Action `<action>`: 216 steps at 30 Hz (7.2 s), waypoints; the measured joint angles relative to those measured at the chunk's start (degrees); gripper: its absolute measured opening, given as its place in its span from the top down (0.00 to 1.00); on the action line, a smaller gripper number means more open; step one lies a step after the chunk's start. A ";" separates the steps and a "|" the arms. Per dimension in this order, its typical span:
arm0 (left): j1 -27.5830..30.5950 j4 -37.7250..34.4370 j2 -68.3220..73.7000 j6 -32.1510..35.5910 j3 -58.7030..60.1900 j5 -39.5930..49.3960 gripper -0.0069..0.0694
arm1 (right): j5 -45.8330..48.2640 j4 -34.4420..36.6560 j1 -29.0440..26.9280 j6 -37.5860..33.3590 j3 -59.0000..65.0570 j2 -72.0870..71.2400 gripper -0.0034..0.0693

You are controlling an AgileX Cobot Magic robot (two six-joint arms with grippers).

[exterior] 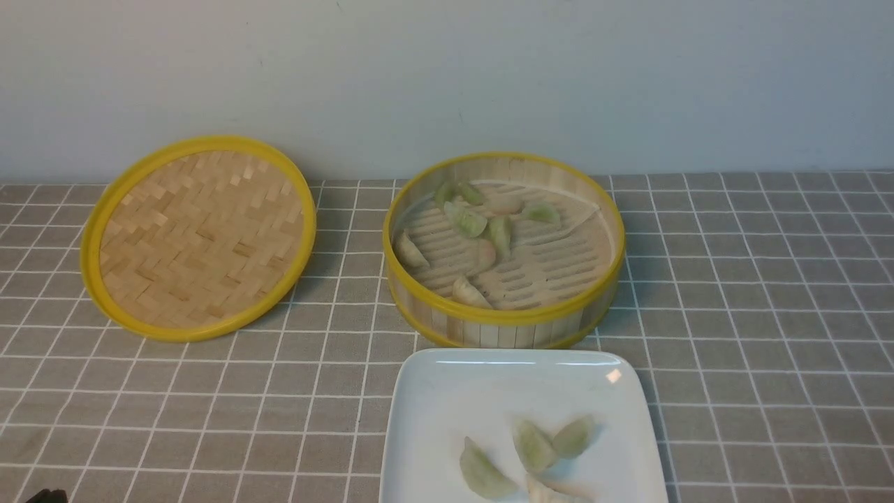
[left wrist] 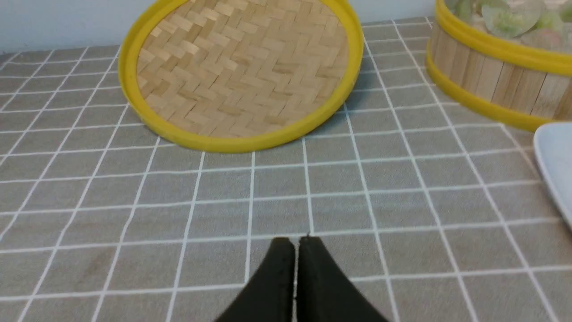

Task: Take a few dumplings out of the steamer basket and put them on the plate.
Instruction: Use the left arm to grab a dumpling from the steamer, then use the left arm to put the dumpling into the plate, then use the right arm to grab a dumpling from inside the steamer

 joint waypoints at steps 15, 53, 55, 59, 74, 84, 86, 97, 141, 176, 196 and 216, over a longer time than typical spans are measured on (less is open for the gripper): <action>0.00 -28.70 0.00 -9.02 0.12 -32.54 0.92 | -0.36 -0.98 0.00 -0.05 0.11 0.00 0.97; -14.90 -9.72 99.54 12.15 -95.22 45.69 0.92 | 24.48 25.43 0.00 9.73 -27.43 16.43 0.97; -16.02 -8.61 104.78 12.15 -99.85 46.57 0.92 | 35.92 22.79 0.00 7.21 -34.88 23.93 0.97; -17.09 -7.64 114.14 11.70 -110.14 46.64 0.92 | 47.74 20.21 0.00 2.26 -44.99 35.13 0.97; -23.09 -0.65 134.73 11.24 -129.32 47.81 0.60 | 49.46 22.28 0.00 -0.02 -48.56 39.22 0.97; -25.63 -0.64 136.14 8.68 -129.39 52.55 0.23 | 49.41 22.34 0.00 -0.07 -48.61 39.22 0.97; -25.70 -0.64 136.28 7.97 -129.39 52.60 0.21 | 49.07 22.34 0.00 -0.07 -48.61 39.22 0.97; -25.70 -1.57 140.79 7.06 -129.73 52.66 0.22 | 48.79 22.51 0.00 -0.07 -48.61 39.22 0.97; -28.31 -8.46 110.46 10.75 -88.83 52.40 0.68 | 48.05 22.51 0.00 -1.28 -48.61 39.22 0.97; -25.81 5.16 74.33 -4.00 -77.95 53.10 0.92 | 40.76 19.76 13.77 -6.74 -91.69 96.87 0.95; -25.81 8.09 51.33 -9.11 -70.36 54.39 0.92 | 36.67 16.30 20.11 -7.06 -130.56 140.33 0.38; -25.75 9.17 50.99 -9.11 -69.81 54.44 0.92 | 46.63 17.50 20.76 -5.79 -135.05 144.15 0.57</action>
